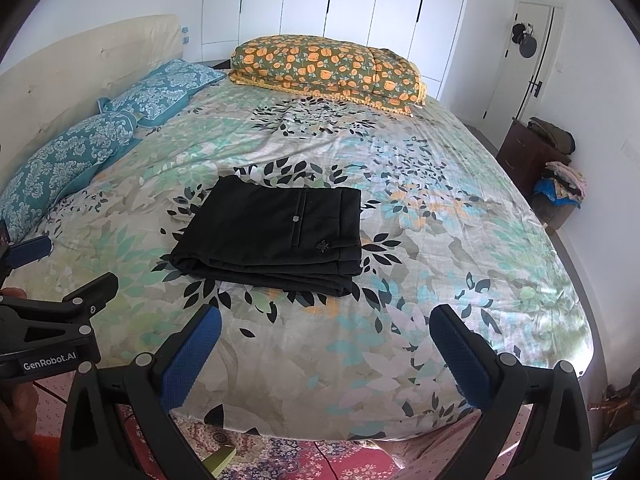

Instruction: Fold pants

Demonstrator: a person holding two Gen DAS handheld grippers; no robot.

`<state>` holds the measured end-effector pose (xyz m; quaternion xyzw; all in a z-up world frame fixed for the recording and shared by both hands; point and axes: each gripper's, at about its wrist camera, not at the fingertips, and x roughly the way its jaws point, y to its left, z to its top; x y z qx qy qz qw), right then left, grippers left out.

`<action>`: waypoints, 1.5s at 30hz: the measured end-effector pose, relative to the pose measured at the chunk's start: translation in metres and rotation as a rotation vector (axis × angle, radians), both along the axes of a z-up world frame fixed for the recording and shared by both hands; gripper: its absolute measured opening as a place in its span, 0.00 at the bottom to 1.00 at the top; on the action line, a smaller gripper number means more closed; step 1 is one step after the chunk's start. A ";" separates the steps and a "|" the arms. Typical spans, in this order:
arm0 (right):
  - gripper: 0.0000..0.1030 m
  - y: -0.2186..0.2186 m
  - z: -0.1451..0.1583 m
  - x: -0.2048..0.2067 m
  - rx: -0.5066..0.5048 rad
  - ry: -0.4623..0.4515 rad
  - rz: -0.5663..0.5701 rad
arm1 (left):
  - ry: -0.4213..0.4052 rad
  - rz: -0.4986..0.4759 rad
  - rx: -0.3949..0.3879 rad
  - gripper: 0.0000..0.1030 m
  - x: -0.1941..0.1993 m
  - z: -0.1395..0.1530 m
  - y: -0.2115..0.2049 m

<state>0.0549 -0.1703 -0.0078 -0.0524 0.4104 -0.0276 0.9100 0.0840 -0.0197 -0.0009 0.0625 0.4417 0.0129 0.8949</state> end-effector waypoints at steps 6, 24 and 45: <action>1.00 0.003 -0.002 -0.001 0.000 0.009 0.004 | -0.003 -0.007 -0.027 0.99 -0.001 0.001 0.000; 1.00 0.001 -0.001 -0.001 -0.013 0.010 0.003 | -0.002 0.002 -0.013 0.99 -0.001 0.001 -0.002; 1.00 -0.002 -0.005 0.001 -0.010 0.027 0.002 | -0.001 0.013 -0.010 0.99 0.000 0.000 0.000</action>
